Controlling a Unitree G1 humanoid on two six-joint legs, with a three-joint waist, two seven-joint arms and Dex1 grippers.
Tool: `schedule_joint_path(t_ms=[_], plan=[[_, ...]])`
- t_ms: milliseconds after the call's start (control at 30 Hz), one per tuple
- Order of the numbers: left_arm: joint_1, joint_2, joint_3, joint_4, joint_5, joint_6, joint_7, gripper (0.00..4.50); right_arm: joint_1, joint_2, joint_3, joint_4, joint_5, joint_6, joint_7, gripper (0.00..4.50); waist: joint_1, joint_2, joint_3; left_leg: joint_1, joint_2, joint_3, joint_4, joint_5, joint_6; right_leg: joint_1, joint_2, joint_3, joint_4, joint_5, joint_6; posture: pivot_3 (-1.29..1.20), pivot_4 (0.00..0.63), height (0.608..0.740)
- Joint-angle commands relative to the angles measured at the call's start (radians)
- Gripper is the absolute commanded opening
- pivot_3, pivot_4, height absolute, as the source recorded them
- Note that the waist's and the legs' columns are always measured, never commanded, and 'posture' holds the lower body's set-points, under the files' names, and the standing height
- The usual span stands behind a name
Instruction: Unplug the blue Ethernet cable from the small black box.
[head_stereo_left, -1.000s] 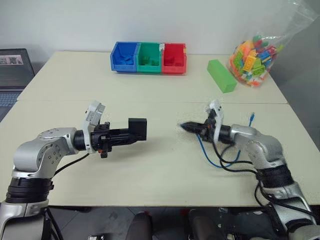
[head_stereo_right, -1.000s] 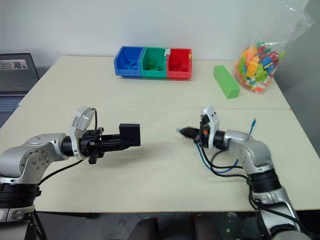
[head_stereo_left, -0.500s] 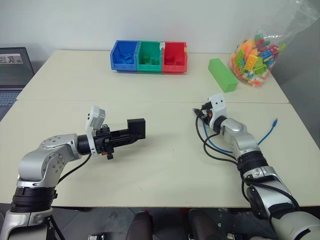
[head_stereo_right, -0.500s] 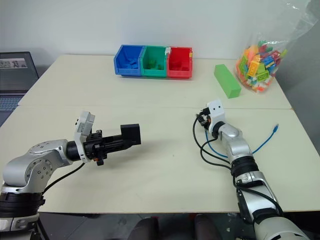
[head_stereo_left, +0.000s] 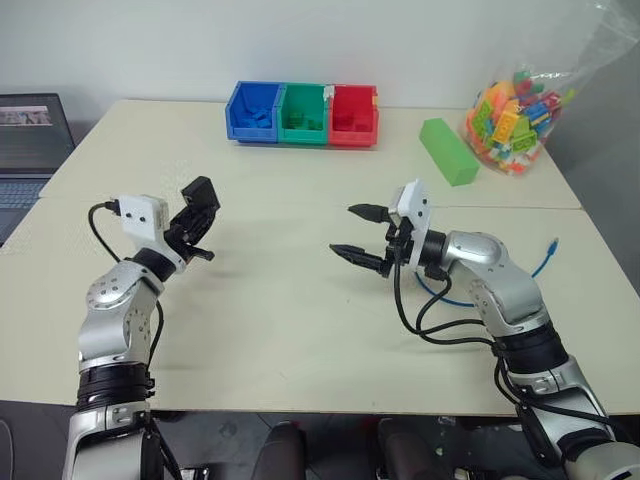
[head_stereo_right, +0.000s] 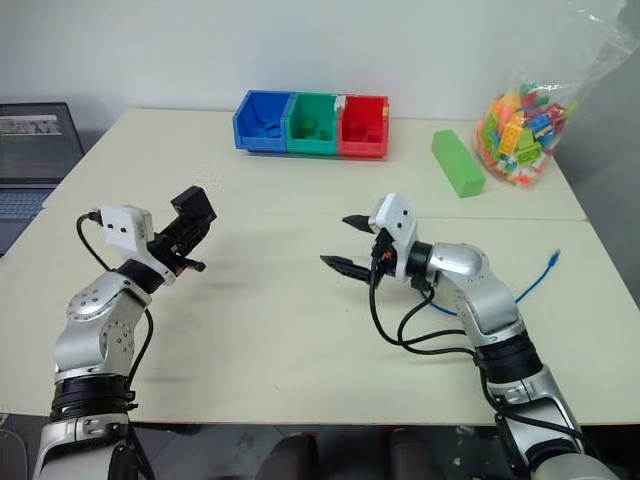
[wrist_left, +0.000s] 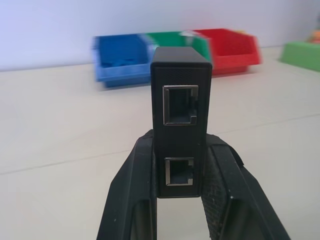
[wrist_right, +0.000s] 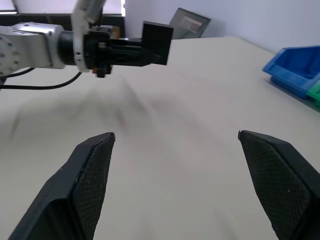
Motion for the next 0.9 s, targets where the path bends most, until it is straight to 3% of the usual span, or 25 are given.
schedule_joint_path(t_ms=[33, 400, 467, 900], plan=[[-0.006, -0.017, 0.007, 0.09, 0.033, -0.08, 0.026, 0.78, -0.029, 0.008, 0.031, -0.004, -0.043, 0.014, -0.009, 4.2, 0.0, 0.0, 0.0, 0.0, 0.0, 0.0, 0.0, 0.0, 0.0, 0.0, 0.0, 0.0, 0.0, 0.0, 0.0, 0.0, 0.15, 0.74], [0.009, -0.026, -0.007, 0.17, 0.04, -0.092, -0.003, 0.78, -0.092, 0.004, 0.021, -0.025, -0.023, 0.174, -0.015, 4.2, 0.0, 0.0, 0.0, -0.001, 0.0, -0.001, 0.001, 0.0, 0.0, 0.0, 0.0, -0.001, 0.001, 0.0, 0.0, 0.0, 0.15, 0.74], [0.012, -0.026, -0.004, 0.172, 0.035, -0.086, -0.005, 1.48, -0.09, -0.001, 0.022, -0.036, -0.023, 0.187, -0.01, 4.22, -0.001, 0.0, 0.0, -0.001, 0.0, -0.001, 0.001, 0.0, 0.0, 0.0, 0.0, -0.001, 0.001, 0.0, 0.0, 0.0, 0.15, 0.74], [0.08, -0.029, 0.019, 0.053, 0.008, -0.04, 0.025, 4.28, -0.085, -0.007, 0.027, -0.078, -0.014, 0.223, 0.011, 4.22, -0.002, 0.0, 0.0, -0.001, 0.0, -0.001, 0.001, 0.0, 0.0, 0.0, 0.0, -0.001, 0.001, 0.0, 0.0, 0.0, 0.15, 0.74]])
